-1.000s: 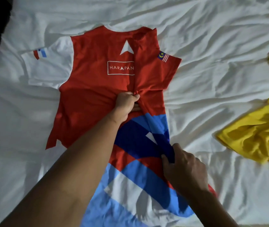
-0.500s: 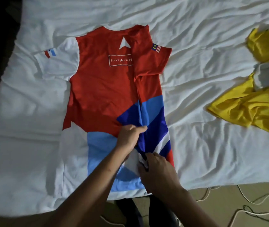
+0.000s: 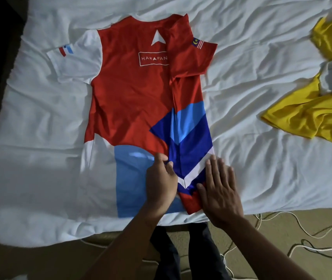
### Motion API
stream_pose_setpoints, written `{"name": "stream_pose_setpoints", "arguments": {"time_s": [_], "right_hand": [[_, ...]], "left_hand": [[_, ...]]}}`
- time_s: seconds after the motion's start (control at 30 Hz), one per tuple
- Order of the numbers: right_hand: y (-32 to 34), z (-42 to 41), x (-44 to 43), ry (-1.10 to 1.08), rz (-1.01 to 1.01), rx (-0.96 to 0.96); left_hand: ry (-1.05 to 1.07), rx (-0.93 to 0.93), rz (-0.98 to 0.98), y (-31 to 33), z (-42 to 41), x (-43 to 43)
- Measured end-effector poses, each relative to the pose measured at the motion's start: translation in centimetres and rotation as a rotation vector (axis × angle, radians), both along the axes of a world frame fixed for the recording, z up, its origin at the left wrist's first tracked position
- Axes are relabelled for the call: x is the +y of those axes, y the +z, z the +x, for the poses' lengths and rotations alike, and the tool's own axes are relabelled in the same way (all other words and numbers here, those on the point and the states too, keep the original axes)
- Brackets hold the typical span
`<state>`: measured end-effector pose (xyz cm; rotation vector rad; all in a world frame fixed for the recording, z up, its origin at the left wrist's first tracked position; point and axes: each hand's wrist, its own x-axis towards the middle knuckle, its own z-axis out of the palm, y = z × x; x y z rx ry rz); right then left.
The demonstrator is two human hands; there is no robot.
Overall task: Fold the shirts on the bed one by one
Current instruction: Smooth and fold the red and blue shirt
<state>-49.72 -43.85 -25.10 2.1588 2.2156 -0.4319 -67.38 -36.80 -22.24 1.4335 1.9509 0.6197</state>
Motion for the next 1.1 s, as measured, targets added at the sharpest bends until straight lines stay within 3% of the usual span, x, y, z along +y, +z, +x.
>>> {"name": "stream_pose_setpoints", "arguments": {"time_s": [0.07,0.13,0.2,0.3,0.53,0.8,1.1], "right_hand": [[0.5,-0.2,-0.3,-0.018,0.020,0.028],[1.1,-0.9,0.3,-0.056,0.040,0.074],[1.3,-1.5,1.3,-0.061,0.042,0.074],[0.6,-1.9,1.7,-0.027,0.006,0.043],[2.0,-1.9,3.2,-0.043,-0.019,0.056],[3.6,-5.1,13.8,0.076,0.092,0.127],[3.5,-12.8,28.5,0.238,0.214,0.190]], "left_hand": [[-0.152,0.110,0.243,-0.1,0.5,-0.8],[-0.398,0.235,0.367,-1.1,0.8,-1.3],[-0.589,0.411,0.324,-2.6,0.3,-1.5],[-0.680,0.530,0.261,-4.4,-1.9,-1.4],[-0.536,0.490,0.319,-3.2,-3.9,-0.2],[-0.222,0.566,0.434,-0.8,-6.6,8.4],[0.032,0.607,0.235,-0.4,-12.0,20.1]]}}
